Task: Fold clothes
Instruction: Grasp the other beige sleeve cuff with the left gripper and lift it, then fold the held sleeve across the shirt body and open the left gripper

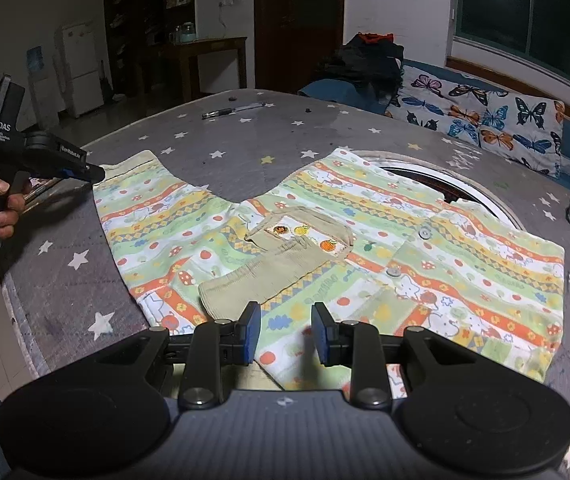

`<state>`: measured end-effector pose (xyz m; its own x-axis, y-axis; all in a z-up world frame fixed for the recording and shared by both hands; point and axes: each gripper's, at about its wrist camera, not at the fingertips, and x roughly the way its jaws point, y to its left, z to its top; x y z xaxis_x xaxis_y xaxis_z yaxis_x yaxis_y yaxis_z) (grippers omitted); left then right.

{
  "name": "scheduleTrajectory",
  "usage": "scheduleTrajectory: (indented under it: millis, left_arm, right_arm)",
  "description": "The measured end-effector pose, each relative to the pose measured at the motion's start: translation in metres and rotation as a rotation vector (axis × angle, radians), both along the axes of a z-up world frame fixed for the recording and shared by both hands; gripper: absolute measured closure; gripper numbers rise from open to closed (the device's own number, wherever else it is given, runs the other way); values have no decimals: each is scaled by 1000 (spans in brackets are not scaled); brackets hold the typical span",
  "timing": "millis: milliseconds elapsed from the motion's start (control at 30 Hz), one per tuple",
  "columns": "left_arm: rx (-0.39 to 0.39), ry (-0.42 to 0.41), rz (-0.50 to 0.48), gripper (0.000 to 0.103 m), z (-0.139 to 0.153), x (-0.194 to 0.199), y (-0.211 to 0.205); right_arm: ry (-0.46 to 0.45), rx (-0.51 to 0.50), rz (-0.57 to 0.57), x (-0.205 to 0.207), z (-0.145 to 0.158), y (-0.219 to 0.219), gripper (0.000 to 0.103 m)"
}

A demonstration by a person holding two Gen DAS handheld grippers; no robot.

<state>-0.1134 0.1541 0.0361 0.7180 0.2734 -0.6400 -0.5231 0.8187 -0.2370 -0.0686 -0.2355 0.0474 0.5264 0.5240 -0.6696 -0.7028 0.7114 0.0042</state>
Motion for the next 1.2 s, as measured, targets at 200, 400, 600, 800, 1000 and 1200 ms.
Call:
scheduleTrajectory:
  millis: [200, 400, 600, 800, 1000, 1200]
  left_arm:
    - [-38, -118, -154, 96, 36, 2, -33]
    - [-93, -206, -421, 96, 68, 12, -96]
    - [-137, -190, -682, 96, 64, 27, -174]
    - [-132, -85, -841, 96, 35, 35, -229]
    - [-106, -8, -915, 92, 12, 32, -249]
    - [-64, -31, -904, 73, 18, 23, -232]
  right_arm:
    - [-1, 17, -29, 1, 2, -9, 76]
    - [-7, 49, -70, 4, 7, -22, 76]
    - [4, 100, -145, 11, 13, -48, 76]
    - [45, 154, -226, 17, 14, -77, 76]
    - [89, 192, -245, 23, 12, -82, 76]
    - [126, 184, -203, 26, 2, -60, 76]
